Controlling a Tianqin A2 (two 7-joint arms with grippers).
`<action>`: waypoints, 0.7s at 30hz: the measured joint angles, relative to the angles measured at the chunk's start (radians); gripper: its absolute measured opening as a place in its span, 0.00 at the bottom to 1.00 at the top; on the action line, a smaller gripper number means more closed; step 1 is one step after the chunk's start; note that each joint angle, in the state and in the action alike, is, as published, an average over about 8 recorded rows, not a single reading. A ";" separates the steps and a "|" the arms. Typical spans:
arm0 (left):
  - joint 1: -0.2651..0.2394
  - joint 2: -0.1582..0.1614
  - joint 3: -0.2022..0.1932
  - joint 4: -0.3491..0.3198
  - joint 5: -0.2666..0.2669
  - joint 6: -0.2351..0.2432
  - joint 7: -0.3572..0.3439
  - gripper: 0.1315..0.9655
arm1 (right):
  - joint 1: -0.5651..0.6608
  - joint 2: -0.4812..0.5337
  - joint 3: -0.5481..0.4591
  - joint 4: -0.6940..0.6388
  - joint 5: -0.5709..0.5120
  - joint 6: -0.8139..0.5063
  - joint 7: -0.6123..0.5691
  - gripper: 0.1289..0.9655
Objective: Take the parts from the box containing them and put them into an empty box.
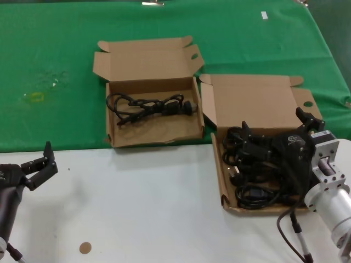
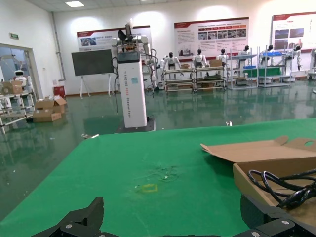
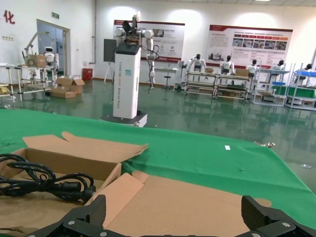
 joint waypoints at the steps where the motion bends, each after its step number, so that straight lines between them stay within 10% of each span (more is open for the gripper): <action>1: 0.000 0.000 0.000 0.000 0.000 0.000 0.000 1.00 | 0.000 0.000 0.000 0.000 0.000 0.000 0.000 1.00; 21: 0.000 0.000 0.000 0.000 0.000 0.000 0.000 1.00 | 0.000 0.000 0.000 0.000 0.000 0.000 0.000 1.00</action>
